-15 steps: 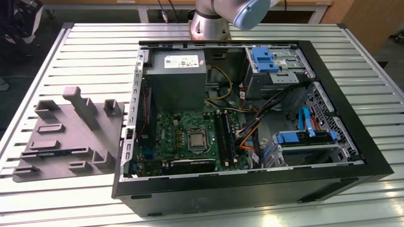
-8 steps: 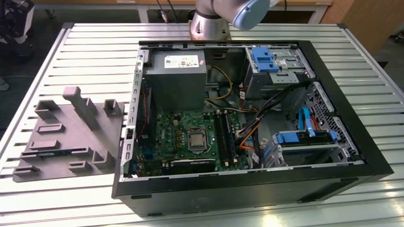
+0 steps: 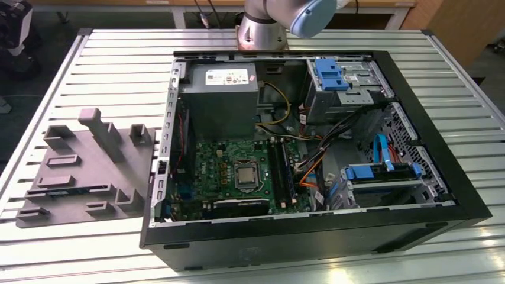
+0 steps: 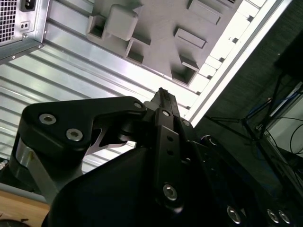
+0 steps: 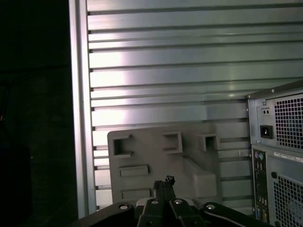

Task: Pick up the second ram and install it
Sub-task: 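Reach for the second ram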

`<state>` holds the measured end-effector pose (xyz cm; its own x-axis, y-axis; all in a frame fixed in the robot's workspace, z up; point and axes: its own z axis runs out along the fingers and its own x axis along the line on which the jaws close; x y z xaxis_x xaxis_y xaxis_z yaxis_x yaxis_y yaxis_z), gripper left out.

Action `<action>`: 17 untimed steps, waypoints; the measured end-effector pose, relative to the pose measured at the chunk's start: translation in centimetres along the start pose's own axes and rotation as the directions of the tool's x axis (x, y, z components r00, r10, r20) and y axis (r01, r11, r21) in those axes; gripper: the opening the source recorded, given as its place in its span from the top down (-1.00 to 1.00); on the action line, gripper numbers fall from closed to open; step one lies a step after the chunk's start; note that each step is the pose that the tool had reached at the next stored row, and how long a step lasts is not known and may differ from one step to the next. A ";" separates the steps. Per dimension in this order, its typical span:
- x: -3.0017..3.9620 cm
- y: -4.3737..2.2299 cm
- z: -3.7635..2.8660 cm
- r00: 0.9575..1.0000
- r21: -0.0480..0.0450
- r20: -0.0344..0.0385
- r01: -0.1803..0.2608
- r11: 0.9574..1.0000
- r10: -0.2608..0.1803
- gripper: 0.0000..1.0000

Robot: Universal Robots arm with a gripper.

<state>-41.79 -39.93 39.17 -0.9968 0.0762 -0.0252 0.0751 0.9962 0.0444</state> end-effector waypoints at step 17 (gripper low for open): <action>0.43 -2.07 0.72 1.000 0.000 0.000 0.000 1.000 0.000 0.79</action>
<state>-42.35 -41.92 38.34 -0.9968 0.0763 -0.0253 0.0751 0.9962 0.0445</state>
